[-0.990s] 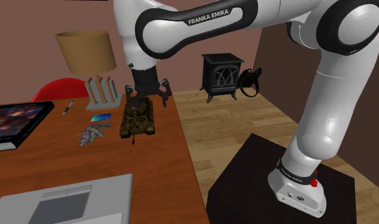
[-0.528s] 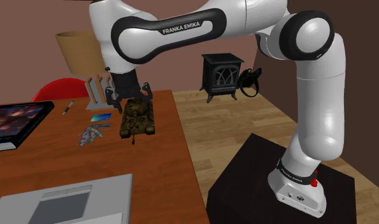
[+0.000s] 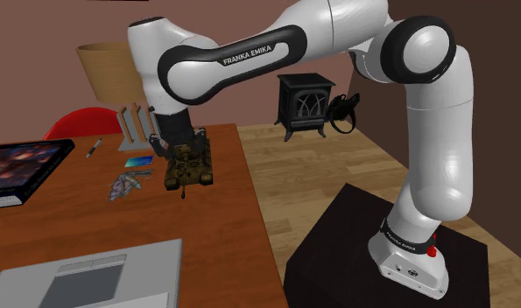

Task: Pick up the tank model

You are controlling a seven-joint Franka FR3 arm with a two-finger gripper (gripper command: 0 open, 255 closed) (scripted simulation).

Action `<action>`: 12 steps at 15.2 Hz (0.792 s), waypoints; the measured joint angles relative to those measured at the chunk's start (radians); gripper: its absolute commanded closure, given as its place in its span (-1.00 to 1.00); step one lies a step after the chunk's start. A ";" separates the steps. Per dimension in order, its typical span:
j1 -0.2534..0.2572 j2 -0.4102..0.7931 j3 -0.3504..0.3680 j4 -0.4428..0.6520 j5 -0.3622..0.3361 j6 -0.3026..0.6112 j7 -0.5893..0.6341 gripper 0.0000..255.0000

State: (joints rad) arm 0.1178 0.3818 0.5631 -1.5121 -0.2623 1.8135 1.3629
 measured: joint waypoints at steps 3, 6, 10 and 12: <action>-0.001 0.000 0.000 -0.003 0.000 0.003 0.000 1.00; -0.001 -0.001 0.000 -0.003 0.000 0.004 0.000 1.00; 0.000 -0.001 0.000 0.004 0.000 -0.004 0.000 1.00; 0.004 0.000 0.001 0.026 0.001 -0.026 -0.001 1.00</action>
State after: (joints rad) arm 0.1217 0.3821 0.5642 -1.4863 -0.2610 1.7875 1.3616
